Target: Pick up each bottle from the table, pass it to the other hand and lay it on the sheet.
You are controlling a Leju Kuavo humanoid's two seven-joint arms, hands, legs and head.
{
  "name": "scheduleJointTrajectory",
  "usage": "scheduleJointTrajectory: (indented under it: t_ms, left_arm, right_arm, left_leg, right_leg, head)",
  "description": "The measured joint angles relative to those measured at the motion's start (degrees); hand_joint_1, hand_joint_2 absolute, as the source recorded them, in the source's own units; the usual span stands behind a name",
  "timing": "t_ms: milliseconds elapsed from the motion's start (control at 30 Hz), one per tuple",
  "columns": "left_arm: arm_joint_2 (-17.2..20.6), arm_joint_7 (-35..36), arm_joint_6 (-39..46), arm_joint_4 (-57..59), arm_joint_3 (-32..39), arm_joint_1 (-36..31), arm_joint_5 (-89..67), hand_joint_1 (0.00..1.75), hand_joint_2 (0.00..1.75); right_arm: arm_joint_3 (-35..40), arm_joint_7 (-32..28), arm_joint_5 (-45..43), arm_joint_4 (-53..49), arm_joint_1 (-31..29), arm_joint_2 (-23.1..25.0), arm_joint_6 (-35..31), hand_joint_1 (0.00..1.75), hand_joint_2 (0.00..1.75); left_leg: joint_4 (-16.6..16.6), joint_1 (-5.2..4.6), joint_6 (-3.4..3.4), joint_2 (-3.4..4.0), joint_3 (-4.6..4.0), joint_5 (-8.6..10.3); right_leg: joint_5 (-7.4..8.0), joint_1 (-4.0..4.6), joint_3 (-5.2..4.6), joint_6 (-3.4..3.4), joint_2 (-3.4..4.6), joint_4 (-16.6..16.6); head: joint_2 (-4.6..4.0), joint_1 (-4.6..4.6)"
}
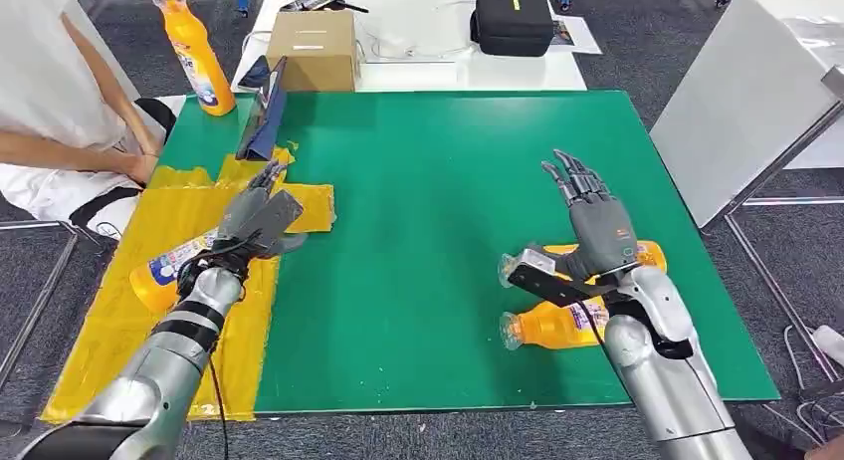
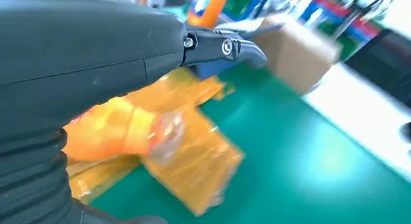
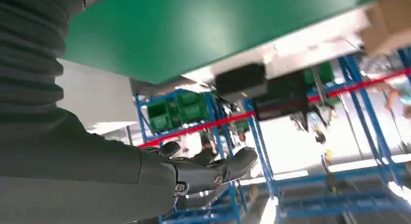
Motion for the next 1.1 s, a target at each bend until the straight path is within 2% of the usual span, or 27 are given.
scheduleJointTrajectory:
  t_ms: [100,167,267,533,900,1100]
  left_arm:
    - [-0.02,-0.21,0.37,-5.35,-1.16,2.08,0.98,0.00,1.75]
    - [-0.07,-3.26,3.04,-9.47,-1.79,3.71,3.37,0.00,1.75]
    - [-0.07,-4.00,5.09,-18.39,-2.56,6.67,6.04,0.00,1.75]
    - [0.85,-5.83,3.70,-40.31,-3.76,13.38,18.51,0.00,1.75]
    - [1.27,-7.19,1.09,-46.57,-7.47,17.55,23.14,0.00,1.75]
    - [1.09,-7.28,1.12,-46.59,-9.11,17.57,23.97,0.00,1.75]
  right_arm:
    - [-0.04,-0.17,-0.26,0.65,-0.26,-0.94,0.50,0.00,1.75]
    - [0.09,0.02,-0.50,1.33,-0.74,-1.95,2.98,0.00,1.75]
    - [0.17,-0.46,-2.14,3.11,-2.04,-4.64,6.54,0.00,1.75]
    - [0.00,-4.26,-10.00,6.73,-2.36,-17.54,16.74,0.00,1.75]
    - [-3.32,-4.96,-17.22,3.41,5.29,-30.45,22.70,0.00,1.75]
    - [-3.61,-5.03,-14.97,3.32,5.29,-32.04,22.89,0.00,1.75]
  left_leg:
    - [0.00,-0.01,0.00,0.03,-0.02,0.00]
    - [0.00,-0.01,0.00,0.03,-0.04,0.00]
    - [0.00,-0.01,0.00,0.01,-0.06,0.00]
    - [0.03,-0.12,0.04,-0.30,-0.14,-0.02]
    - [0.02,-0.16,0.05,-0.30,-0.24,-0.03]
    - [0.02,-0.16,0.06,-0.20,-0.21,-0.04]
  right_leg:
    - [0.00,0.01,-0.05,0.00,0.02,0.00]
    - [0.00,0.02,-0.07,0.00,0.01,0.00]
    - [0.00,0.01,-0.07,0.00,0.00,0.00]
    - [-0.03,-0.17,-0.07,0.05,-0.23,-0.03]
    - [-0.03,-0.15,-0.15,0.06,-0.24,-0.04]
    - [-0.02,-0.15,-0.19,0.06,-0.12,-0.04]
  head:
    - [0.00,0.00]
    - [0.00,0.00]
    - [0.00,0.00]
    - [0.00,0.00]
    - [0.00,0.00]
    - [0.00,-0.02]
